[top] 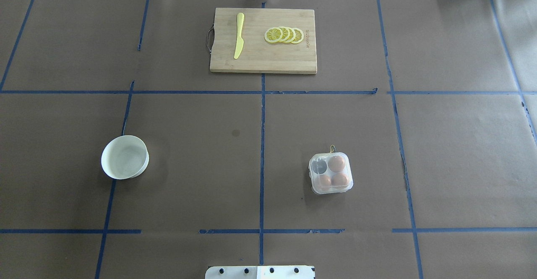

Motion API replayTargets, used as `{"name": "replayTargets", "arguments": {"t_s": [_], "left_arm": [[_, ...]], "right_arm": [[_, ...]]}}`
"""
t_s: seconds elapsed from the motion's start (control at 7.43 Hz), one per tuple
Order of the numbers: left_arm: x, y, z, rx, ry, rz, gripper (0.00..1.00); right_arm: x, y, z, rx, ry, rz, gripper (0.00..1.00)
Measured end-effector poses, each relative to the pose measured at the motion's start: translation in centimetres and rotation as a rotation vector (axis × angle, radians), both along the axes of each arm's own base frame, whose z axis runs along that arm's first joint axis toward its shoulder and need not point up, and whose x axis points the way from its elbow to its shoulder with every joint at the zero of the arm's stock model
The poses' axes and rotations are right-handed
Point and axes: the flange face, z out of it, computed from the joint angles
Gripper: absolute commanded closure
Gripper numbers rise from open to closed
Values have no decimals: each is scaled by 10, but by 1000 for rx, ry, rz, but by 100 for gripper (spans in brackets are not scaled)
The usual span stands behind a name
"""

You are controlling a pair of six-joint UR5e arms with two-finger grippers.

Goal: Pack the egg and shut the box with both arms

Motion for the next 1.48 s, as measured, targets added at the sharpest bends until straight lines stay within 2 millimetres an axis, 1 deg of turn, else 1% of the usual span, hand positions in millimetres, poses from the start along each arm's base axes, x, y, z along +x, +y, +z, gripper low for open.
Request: {"name": "replayTargets", "arguments": {"t_s": [1.48], "left_arm": [[-1, 0, 1, -6, -7, -4, 0]], "right_arm": [[-2, 0, 1, -2, -18, -2, 0]]}}
